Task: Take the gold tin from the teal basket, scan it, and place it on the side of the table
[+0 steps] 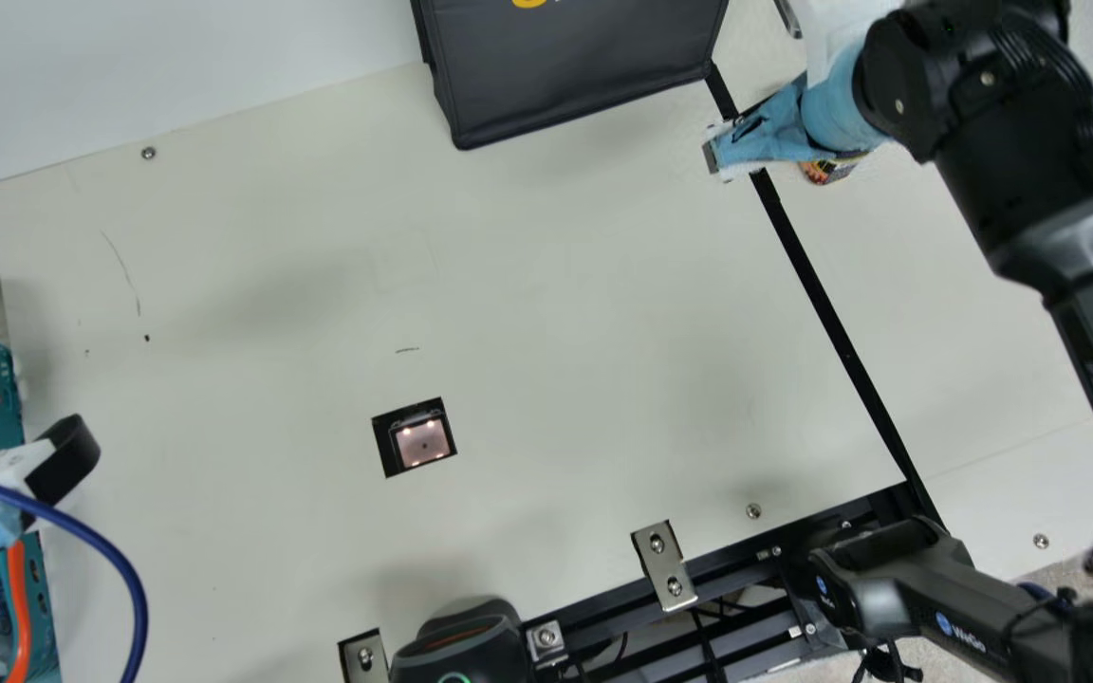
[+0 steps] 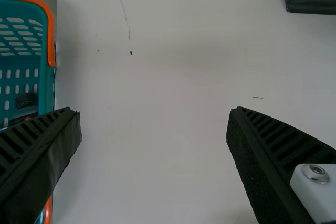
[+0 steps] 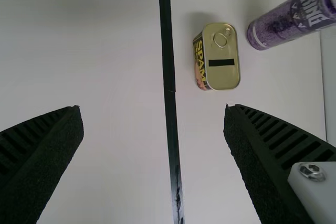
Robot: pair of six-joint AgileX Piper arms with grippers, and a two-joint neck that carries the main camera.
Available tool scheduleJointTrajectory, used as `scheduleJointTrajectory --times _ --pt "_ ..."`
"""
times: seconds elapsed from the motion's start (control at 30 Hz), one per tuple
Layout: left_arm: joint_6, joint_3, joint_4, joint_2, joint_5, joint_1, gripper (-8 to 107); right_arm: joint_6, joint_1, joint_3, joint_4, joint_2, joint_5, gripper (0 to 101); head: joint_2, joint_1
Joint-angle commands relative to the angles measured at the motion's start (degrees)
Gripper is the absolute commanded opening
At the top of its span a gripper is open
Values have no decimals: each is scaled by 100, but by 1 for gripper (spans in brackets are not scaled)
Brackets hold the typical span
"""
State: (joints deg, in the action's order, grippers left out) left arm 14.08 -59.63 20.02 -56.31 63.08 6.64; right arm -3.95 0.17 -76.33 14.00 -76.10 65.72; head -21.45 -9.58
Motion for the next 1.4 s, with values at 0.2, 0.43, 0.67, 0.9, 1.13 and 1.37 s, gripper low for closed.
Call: scheduleJointTrajectory --times 0.2,0.43,0.67,0.9,1.13,1.37 --pt "-76 -50 -100 70 35 -44 90 -314 278 59 84 606 200 95 120 166" --pt "-609 -403 -802 562 278 -356 90 -132 219 212 -275 1307 246 95 1056 166" --pt "-1141 -756 -1503 1053 521 -668 90 49 160 364 -634 2009 291 95 1987 166" --pt "-1408 -930 -1834 1313 641 -818 90 230 102 517 -993 2709 337 95 1987 166" --pt "-1408 -930 -1850 1314 651 -818 90 395 49 656 -1320 3347 378 95 1987 166" --pt "-1408 -930 -1850 1314 651 -818 90 395 56 658 -1328 3370 430 95 1987 166"
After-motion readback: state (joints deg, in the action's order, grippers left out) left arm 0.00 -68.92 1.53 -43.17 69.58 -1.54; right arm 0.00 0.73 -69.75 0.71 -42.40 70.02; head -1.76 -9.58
